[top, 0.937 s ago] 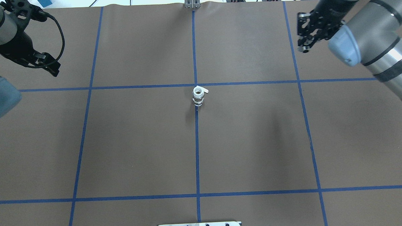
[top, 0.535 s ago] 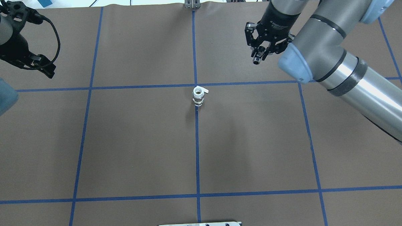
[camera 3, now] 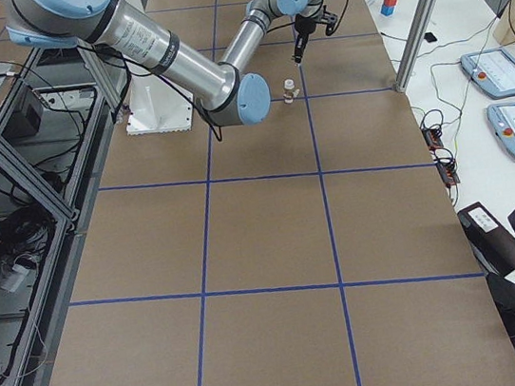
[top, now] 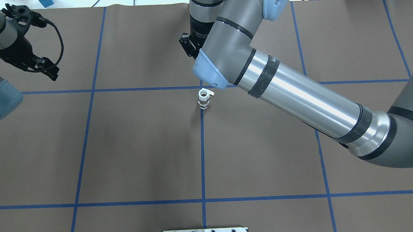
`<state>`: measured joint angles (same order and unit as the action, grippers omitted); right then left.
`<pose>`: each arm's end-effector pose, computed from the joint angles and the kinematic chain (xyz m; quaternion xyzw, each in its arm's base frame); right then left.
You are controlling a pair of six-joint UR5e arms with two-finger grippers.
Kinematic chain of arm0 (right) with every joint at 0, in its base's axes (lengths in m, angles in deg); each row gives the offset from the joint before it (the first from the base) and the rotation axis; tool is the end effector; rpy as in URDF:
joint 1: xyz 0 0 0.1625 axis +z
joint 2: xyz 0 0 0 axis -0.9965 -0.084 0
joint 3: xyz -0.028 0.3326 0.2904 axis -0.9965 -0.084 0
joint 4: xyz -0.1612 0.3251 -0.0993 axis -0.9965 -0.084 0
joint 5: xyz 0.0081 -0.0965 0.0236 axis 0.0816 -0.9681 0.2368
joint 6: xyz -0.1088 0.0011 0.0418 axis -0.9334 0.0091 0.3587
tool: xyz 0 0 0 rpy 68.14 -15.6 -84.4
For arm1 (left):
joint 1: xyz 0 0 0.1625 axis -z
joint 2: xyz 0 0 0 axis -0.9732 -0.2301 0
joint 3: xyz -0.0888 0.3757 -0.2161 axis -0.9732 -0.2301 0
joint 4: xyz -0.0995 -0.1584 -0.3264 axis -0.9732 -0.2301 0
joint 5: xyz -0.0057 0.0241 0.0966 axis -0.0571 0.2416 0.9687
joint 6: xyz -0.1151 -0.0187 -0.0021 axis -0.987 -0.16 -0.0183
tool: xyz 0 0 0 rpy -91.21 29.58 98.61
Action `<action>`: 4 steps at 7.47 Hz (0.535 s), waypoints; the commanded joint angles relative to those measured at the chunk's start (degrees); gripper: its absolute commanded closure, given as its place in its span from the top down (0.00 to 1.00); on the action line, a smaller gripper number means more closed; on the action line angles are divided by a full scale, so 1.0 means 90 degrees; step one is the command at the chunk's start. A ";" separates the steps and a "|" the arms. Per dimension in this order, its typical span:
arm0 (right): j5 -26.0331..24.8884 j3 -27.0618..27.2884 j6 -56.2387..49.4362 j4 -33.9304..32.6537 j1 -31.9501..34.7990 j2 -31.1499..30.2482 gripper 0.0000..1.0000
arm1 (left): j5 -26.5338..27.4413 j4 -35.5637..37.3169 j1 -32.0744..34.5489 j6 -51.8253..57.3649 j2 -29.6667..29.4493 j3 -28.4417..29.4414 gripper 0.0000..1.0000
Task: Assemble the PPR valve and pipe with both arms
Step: 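Lift the fitting with the right gripper and carry it above the valve, then lower the held fitting onto the top of the valve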
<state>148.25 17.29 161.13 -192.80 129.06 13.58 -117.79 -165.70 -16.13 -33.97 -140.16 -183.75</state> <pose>-0.5074 -0.5765 0.1351 -0.1292 -0.3768 0.1301 0.9080 0.2271 -0.5478 0.4363 0.0819 0.3314 0.1476 0.9283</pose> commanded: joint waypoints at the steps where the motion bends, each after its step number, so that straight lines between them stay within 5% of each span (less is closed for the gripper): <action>1: -0.0168 -0.0048 0.0013 0.0225 -0.0313 -0.0085 0.00 | -0.0376 -0.0049 -0.0001 -0.0019 0.0000 0.0021 1.00; 4: -0.0344 -0.0175 -0.0016 0.0646 -0.0383 -0.0251 0.00 | -0.0398 -0.0039 -0.0001 -0.0058 -0.0010 0.0030 1.00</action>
<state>145.47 16.00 161.21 -188.10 125.72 11.97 -121.23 -166.06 -16.14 -34.35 -140.18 -183.53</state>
